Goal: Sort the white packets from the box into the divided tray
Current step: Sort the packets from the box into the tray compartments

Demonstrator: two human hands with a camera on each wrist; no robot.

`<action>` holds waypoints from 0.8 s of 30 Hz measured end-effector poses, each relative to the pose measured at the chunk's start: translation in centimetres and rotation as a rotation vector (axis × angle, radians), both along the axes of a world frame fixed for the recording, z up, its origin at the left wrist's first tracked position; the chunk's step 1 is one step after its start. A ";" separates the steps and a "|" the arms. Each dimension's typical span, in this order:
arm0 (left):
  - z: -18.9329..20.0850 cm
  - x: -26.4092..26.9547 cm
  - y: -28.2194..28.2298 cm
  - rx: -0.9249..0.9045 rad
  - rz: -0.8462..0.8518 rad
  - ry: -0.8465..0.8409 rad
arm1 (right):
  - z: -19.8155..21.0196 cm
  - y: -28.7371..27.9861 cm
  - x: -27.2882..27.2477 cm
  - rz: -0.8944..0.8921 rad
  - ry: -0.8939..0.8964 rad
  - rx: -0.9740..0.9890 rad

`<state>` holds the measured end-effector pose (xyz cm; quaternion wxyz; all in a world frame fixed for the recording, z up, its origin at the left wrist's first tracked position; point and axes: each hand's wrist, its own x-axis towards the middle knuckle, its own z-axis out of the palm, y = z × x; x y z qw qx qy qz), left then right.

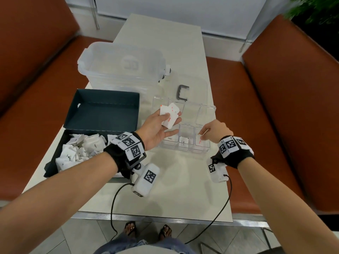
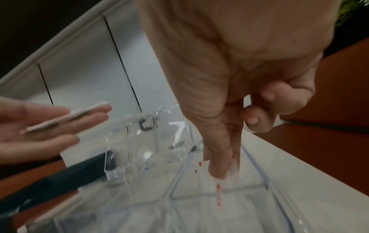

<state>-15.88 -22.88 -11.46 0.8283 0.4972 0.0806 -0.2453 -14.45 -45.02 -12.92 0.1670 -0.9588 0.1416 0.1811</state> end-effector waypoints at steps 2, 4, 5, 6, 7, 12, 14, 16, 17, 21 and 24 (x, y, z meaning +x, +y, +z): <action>-0.1 0.0 0.1 -0.008 0.002 0.009 | -0.7 0.5 0.1 0.026 0.026 -0.082; -0.1 0.0 0.1 -0.019 0.005 0.017 | -1.3 1.1 0.2 0.079 0.018 -0.173; -0.1 0.0 0.2 -0.025 0.008 0.021 | -1.6 1.3 0.1 0.110 0.005 -0.216; -0.2 0.0 0.2 -0.030 0.012 0.026 | -2.0 1.4 0.0 0.142 -0.014 -0.257; -0.2 0.0 0.2 -0.034 0.015 0.029 | -2.3 1.5 -0.1 0.174 -0.037 -0.296; -0.3 0.0 0.3 -0.044 0.013 0.034 | -3.5 1.4 -0.5 0.274 -0.097 -0.435; -0.4 -0.1 0.3 -0.048 0.010 0.034 | -3.6 1.3 -0.4 0.277 -0.092 -0.444; -0.4 -0.1 0.3 -0.058 0.007 0.039 | -3.7 1.2 -0.3 0.269 -0.092 -0.427; -0.4 -0.1 0.3 -0.068 0.008 0.045 | -3.7 1.2 -0.3 0.261 -0.093 -0.411; 0.1 -0.3 0.2 -0.116 0.006 0.106 | -3.0 1.2 -0.8 0.247 -0.093 -0.348; 0.3 -0.5 0.3 -0.152 0.000 0.156 | -1.2 1.1 -1.5 0.199 -0.231 -0.309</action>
